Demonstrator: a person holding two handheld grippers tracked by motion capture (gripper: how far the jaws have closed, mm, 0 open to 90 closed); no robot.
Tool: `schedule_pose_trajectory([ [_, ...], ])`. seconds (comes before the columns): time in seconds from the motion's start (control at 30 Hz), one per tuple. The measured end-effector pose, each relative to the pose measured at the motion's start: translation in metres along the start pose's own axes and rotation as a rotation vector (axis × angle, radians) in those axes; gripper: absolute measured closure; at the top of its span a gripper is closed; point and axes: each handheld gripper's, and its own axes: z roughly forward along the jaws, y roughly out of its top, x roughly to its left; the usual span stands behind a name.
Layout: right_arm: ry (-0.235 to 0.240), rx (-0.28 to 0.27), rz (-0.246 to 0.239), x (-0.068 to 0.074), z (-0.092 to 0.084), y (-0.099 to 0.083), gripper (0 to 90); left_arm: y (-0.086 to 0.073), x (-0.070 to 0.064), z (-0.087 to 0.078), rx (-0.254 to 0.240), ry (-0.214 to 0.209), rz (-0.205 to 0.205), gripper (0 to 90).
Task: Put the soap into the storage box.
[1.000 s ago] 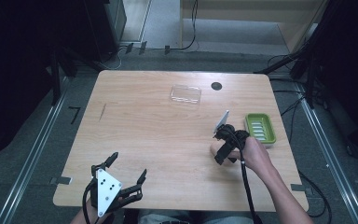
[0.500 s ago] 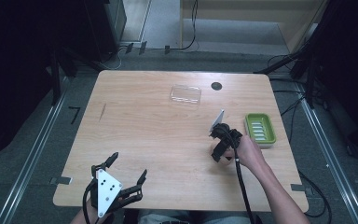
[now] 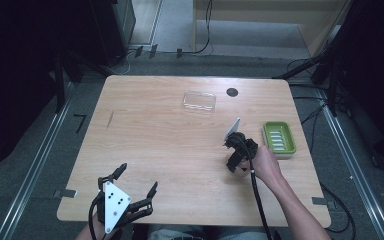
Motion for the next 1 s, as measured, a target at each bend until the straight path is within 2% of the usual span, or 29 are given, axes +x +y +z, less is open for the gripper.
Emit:
schedule_pose_trajectory([
  [0.13, 0.011, 0.000, 0.000, 0.0008, 0.0012, 0.0001, 29.6, 0.0000, 0.0000, 0.0000, 0.000, 0.001, 0.000, 10.0],
  [0.5, 0.005, 0.008, 0.009, 0.0010, 0.0025, -0.0003, 32.3, 0.0001, -0.0005, -0.0002, 0.000, 0.000, 0.007, 9.9],
  [1.0, -0.013, 0.022, -0.012, 0.0025, 0.0012, -0.0004, 33.1, 0.0000, -0.0005, -0.0002, 0.002, 0.001, 0.008, 9.9],
])
